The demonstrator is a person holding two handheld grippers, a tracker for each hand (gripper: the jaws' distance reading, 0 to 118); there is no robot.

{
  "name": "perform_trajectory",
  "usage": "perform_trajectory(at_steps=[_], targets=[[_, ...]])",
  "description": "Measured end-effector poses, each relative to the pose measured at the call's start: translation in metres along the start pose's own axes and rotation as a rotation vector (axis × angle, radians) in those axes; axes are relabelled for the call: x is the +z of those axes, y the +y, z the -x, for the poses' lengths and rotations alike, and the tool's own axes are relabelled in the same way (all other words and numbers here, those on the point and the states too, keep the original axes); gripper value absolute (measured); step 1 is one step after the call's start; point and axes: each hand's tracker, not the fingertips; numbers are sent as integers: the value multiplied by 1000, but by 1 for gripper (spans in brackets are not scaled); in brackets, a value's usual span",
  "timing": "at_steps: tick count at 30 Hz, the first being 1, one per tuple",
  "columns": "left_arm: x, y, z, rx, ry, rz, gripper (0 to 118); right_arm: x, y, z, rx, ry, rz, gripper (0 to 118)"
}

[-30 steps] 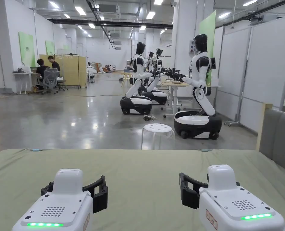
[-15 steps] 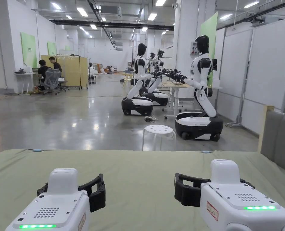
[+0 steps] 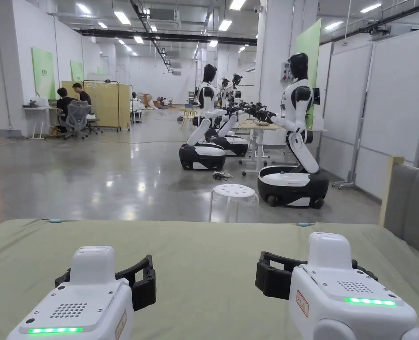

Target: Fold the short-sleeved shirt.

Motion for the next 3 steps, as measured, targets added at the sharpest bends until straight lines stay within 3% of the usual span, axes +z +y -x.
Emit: perform_trajectory(at_steps=[3], targets=[[0, 0, 0, -3, 5, 2, 79, 4, 3, -1, 25, 54, 21, 118]])
